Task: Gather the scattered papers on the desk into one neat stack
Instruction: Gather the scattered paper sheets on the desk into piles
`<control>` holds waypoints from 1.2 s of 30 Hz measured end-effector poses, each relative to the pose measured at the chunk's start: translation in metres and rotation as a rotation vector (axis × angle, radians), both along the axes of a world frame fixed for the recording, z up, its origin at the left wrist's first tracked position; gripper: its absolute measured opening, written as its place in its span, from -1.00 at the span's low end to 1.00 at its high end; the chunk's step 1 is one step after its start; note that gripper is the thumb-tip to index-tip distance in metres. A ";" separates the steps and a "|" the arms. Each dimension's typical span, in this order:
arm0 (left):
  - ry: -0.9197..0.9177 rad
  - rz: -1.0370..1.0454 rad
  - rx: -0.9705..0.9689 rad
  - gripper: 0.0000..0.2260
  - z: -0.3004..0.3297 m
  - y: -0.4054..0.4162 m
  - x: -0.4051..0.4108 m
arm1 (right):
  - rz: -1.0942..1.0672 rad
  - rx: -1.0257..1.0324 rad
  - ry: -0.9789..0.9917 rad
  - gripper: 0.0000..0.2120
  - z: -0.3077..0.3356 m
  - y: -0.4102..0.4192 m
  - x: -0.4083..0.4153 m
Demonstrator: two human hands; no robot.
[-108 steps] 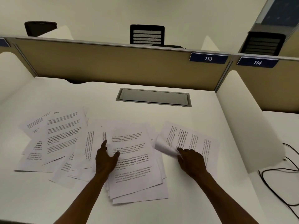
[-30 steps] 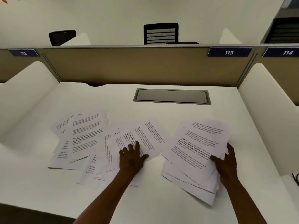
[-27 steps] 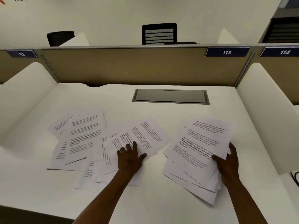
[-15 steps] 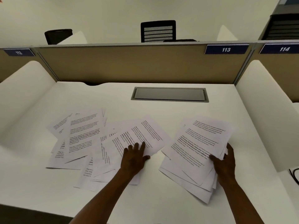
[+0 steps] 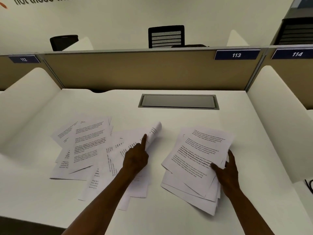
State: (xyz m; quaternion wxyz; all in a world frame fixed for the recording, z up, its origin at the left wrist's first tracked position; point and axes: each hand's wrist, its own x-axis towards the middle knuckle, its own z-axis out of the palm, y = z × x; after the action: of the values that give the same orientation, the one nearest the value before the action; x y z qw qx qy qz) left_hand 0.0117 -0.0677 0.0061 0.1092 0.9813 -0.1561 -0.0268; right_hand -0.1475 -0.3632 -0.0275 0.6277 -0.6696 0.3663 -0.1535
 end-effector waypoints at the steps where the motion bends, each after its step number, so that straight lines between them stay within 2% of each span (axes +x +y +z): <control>1: -0.021 0.028 -0.070 -0.33 0.007 0.002 0.003 | 0.011 0.006 -0.004 -0.10 0.001 0.004 0.002; 6: -0.045 0.137 -0.429 -0.33 0.044 0.011 0.015 | 0.117 -0.066 -0.078 -0.04 0.007 0.026 0.020; 9: -0.029 0.178 -0.522 -0.38 0.054 0.007 0.012 | 0.234 -0.191 -0.137 -0.18 0.007 0.037 0.030; 12: 0.049 0.151 -0.541 -0.39 0.051 -0.014 -0.004 | 0.303 -0.203 -0.080 -0.50 0.002 0.043 0.039; 14: 0.123 0.128 -0.551 -0.39 0.042 -0.034 -0.017 | 0.315 -0.150 -0.043 -0.61 -0.003 0.047 0.043; 20: 0.256 0.098 -0.509 -0.32 0.015 -0.077 -0.037 | 0.311 -0.043 -0.017 -0.57 -0.008 0.046 0.050; 26: 0.256 0.136 -0.539 -0.35 0.019 -0.084 -0.026 | 0.338 0.040 0.072 -0.58 -0.008 0.032 0.058; 28: 0.274 0.129 -0.533 -0.34 0.020 -0.092 -0.030 | 0.360 0.051 0.087 -0.65 -0.008 0.035 0.059; 30: 0.347 0.105 -0.546 -0.31 0.018 -0.102 -0.037 | 0.368 0.095 0.107 -0.83 -0.004 0.039 0.059; 33: 0.503 0.061 -0.516 -0.23 0.010 -0.108 -0.048 | 0.373 0.182 0.174 -0.50 0.000 0.038 0.063; 34: 0.544 0.033 -0.475 -0.22 0.007 -0.108 -0.051 | 0.379 0.200 0.172 -0.49 0.002 0.039 0.063; 36: 0.597 -0.013 -0.425 -0.25 0.000 -0.103 -0.057 | 0.384 0.138 0.142 -0.62 0.002 0.041 0.062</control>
State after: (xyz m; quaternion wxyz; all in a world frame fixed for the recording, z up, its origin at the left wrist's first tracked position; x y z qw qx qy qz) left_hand -0.0451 -0.1704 0.0059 0.3514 0.8846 -0.1257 -0.2798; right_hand -0.0851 -0.3225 -0.0252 0.6624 -0.6917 0.2847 0.0418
